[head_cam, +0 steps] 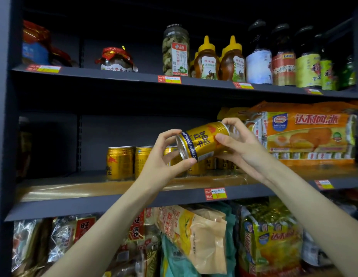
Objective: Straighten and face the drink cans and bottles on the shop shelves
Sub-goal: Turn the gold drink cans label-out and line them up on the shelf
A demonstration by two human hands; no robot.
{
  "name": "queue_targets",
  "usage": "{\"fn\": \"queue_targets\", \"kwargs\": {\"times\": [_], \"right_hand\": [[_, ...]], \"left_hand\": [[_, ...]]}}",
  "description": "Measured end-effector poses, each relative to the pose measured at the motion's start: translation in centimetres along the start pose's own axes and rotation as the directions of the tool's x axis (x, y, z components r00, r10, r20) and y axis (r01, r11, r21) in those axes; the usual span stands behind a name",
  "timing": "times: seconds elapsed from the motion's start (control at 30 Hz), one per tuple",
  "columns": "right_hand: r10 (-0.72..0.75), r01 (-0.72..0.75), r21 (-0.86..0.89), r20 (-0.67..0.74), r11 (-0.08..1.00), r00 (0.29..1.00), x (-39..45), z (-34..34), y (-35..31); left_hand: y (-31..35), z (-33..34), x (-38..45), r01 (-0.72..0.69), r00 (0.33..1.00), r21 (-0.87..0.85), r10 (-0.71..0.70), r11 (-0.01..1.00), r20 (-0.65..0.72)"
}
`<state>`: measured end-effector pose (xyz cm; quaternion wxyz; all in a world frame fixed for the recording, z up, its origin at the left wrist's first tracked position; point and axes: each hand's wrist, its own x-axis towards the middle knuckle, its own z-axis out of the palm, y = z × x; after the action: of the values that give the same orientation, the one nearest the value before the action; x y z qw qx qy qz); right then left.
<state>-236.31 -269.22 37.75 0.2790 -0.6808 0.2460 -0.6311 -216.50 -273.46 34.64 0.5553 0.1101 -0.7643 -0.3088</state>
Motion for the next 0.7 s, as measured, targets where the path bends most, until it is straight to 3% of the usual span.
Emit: {"fn": "queue_targets", "kwargs": {"times": [0.13, 0.27, 0.53, 0.63, 0.7], "right_hand": [[-0.084, 0.08, -0.04, -0.107, 0.996, 0.991, -2.1, -1.0, -0.8], [0.022, -0.038, -0.084, -0.189, 0.996, 0.982, -5.4, -2.6, -2.3], [0.274, -0.333, -0.173, -0.295, 0.927, 0.915, -15.1, -10.9, -4.5], [0.431, -0.496, -0.277, -0.265, 0.823, 0.862, -20.2, -16.0, -5.2], [0.561, -0.614, -0.301, -0.249, 0.73, 0.79, -24.2, -19.4, -5.2]], "left_hand": [[-0.2, 3.4, -0.4, 0.179, 0.981, -0.311, -0.147, 0.933, 0.126], [-1.2, 8.5, -2.4, 0.322, 0.94, -0.512, -0.206, 0.796, 0.272], [-2.2, 19.8, -5.7, 0.45, 0.848, -0.407, -0.239, 0.795, 0.472], [-3.2, 25.0, -8.0, 0.519, 0.797, -0.354, -0.291, 0.778, 0.529], [-4.0, 28.3, -9.8, 0.54, 0.763, -0.281, -0.321, 0.793, 0.56]]}}
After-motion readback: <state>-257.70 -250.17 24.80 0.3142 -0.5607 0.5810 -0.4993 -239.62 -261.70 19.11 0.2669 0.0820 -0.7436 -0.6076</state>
